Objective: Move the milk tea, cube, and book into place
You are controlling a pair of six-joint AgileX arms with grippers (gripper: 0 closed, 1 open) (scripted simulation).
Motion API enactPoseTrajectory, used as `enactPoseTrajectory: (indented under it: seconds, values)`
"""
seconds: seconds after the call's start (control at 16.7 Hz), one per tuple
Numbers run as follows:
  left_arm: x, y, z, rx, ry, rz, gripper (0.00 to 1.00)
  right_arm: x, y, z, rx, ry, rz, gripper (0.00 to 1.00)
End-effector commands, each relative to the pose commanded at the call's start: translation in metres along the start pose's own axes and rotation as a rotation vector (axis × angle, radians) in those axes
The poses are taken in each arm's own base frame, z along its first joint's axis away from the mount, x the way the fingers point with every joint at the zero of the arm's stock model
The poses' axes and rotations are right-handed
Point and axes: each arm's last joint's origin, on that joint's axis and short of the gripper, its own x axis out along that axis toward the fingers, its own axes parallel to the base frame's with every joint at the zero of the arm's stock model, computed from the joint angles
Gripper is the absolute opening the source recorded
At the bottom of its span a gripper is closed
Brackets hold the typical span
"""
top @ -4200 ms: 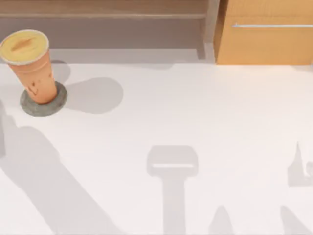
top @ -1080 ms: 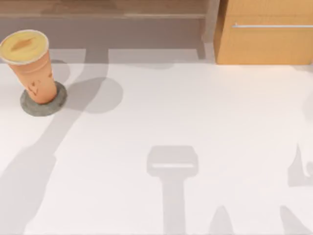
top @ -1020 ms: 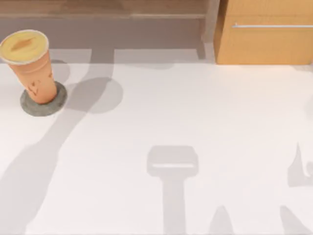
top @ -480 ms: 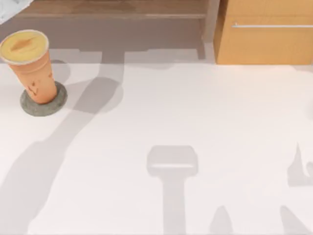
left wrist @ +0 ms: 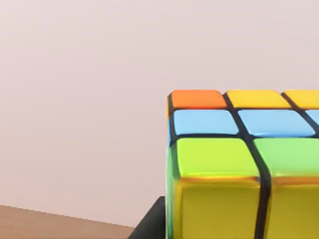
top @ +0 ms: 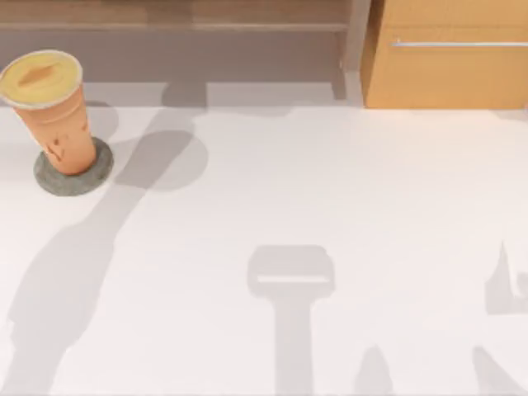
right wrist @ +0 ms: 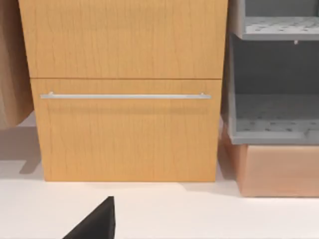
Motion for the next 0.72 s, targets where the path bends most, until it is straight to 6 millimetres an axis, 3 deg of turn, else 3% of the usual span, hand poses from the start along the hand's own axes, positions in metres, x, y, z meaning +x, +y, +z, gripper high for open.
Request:
enactPoseTrajectory:
  seconds: [0.12, 0.3, 0.48, 0.72]
  values:
    - [0.020, 0.001, -0.008, 0.016, 0.008, 0.003, 0.00, 0.000, 0.000, 0.000, 0.000, 0.000, 0.000, 1.00]
    - [0.045, 0.000, -0.043, 0.081, 0.109, -0.026, 0.00, 0.000, 0.000, 0.000, 0.000, 0.000, 0.000, 1.00]
    - [0.057, -0.001, -0.078, 0.138, 0.230, -0.068, 0.00, 0.000, 0.000, 0.000, 0.000, 0.000, 0.000, 1.00]
    - [0.058, -0.002, -0.084, 0.146, 0.249, -0.075, 0.00, 0.000, 0.000, 0.000, 0.000, 0.000, 0.000, 1.00]
